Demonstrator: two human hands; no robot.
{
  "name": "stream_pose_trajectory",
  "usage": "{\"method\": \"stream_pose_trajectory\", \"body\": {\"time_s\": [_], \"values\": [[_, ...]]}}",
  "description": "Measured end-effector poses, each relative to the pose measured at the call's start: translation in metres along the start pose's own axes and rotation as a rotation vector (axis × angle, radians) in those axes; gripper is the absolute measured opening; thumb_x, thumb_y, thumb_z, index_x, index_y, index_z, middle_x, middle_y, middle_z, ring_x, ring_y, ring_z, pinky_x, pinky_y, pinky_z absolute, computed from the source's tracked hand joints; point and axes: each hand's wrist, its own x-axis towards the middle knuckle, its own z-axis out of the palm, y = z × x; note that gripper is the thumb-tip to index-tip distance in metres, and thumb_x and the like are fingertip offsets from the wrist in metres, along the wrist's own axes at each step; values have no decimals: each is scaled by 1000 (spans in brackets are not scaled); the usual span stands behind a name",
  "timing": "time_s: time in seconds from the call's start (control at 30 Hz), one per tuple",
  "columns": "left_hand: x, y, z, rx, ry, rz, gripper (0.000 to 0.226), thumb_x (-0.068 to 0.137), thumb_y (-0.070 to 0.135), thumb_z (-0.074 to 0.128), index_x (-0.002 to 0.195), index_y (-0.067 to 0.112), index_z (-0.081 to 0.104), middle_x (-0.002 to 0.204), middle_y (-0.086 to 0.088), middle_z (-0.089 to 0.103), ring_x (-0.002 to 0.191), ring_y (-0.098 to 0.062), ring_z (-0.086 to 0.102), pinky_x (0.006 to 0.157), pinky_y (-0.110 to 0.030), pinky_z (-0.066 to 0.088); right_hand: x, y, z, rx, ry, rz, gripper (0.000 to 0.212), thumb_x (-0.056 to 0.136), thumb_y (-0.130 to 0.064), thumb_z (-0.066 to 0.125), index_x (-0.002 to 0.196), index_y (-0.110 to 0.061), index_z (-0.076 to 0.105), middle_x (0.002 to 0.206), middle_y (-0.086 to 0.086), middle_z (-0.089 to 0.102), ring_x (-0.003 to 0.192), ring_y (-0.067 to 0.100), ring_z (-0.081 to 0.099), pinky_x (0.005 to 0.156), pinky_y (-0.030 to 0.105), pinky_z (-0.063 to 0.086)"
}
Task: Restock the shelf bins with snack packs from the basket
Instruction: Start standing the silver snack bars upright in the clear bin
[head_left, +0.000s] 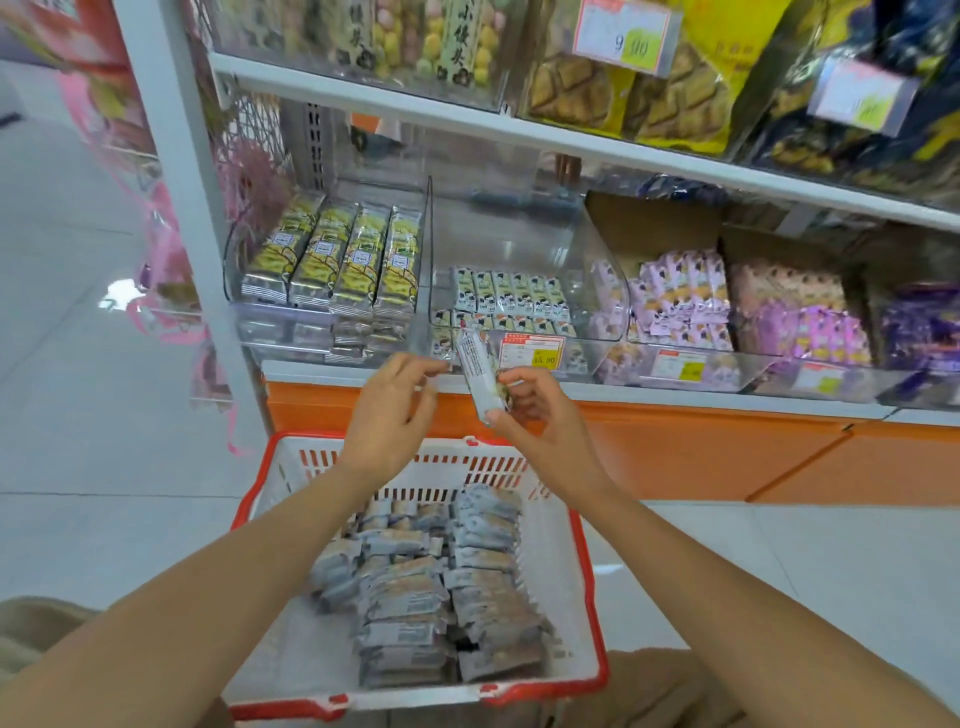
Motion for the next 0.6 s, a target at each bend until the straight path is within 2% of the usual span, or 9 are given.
{"method": "stream_pose_trajectory", "body": {"time_s": [0.1, 0.17, 0.23, 0.33, 0.47, 0.53, 0.6], "values": [[11, -11, -16, 368, 120, 208, 40, 88, 20, 39, 122, 14, 59, 123, -8, 53, 118, -27, 46, 97, -40, 31, 28, -18, -8, -61, 53, -33, 30, 86, -16, 73, 110, -24, 57, 89, -6, 59, 77, 0, 56, 71, 18, 50], [19, -19, -23, 513, 119, 238, 47, 84, 16, 46, 131, 14, 54, 140, -11, 46, 136, -31, 33, 111, -47, 21, 53, -24, -10, -98, 87, -44, 28, 86, -16, 72, 109, -23, 58, 84, -3, 59, 72, -1, 55, 68, 18, 50], [26, -29, -26, 613, 92, 257, 61, 83, 12, 57, 142, 14, 46, 154, -12, 35, 145, -31, 21, 118, -49, 10, 80, -25, -8, -158, 109, -30, 26, 86, -19, 72, 110, -21, 60, 81, -1, 60, 68, -3, 57, 65, 16, 50], [33, -46, -25, 712, 57, 268, 77, 83, 14, 63, 153, 16, 31, 162, -11, 21, 150, -30, 13, 120, -53, 6, 120, -19, -3, -255, 104, 22, 28, 88, -22, 71, 113, -15, 62, 78, -3, 58, 62, -8, 57, 57, 11, 46], [37, -66, -16, 792, 115, 332, 72, 88, 17, 50, 155, 16, 25, 163, -13, 16, 151, -30, 12, 120, -54, 6, 164, -1, 10, -377, 69, 93, 29, 88, -27, 70, 114, -17, 62, 77, -4, 56, 66, 4, 54, 53, 7, 41], [40, -76, -12, 827, 148, 362, 69, 88, 21, 43, 155, 16, 25, 163, -13, 15, 150, -30, 12, 120, -53, 5, 183, 9, 16, -419, 51, 125, 27, 88, -29, 71, 113, -21, 62, 76, -5, 57, 69, 10, 59, 51, 11, 40], [43, -85, -7, 845, 187, 393, 68, 88, 22, 40, 155, 16, 25, 162, -12, 16, 149, -30, 15, 120, -53, 4, 201, 16, 22, -463, 24, 142, 27, 87, -31, 71, 111, -23, 62, 78, -3, 61, 75, 15, 65, 56, 18, 44]]}}
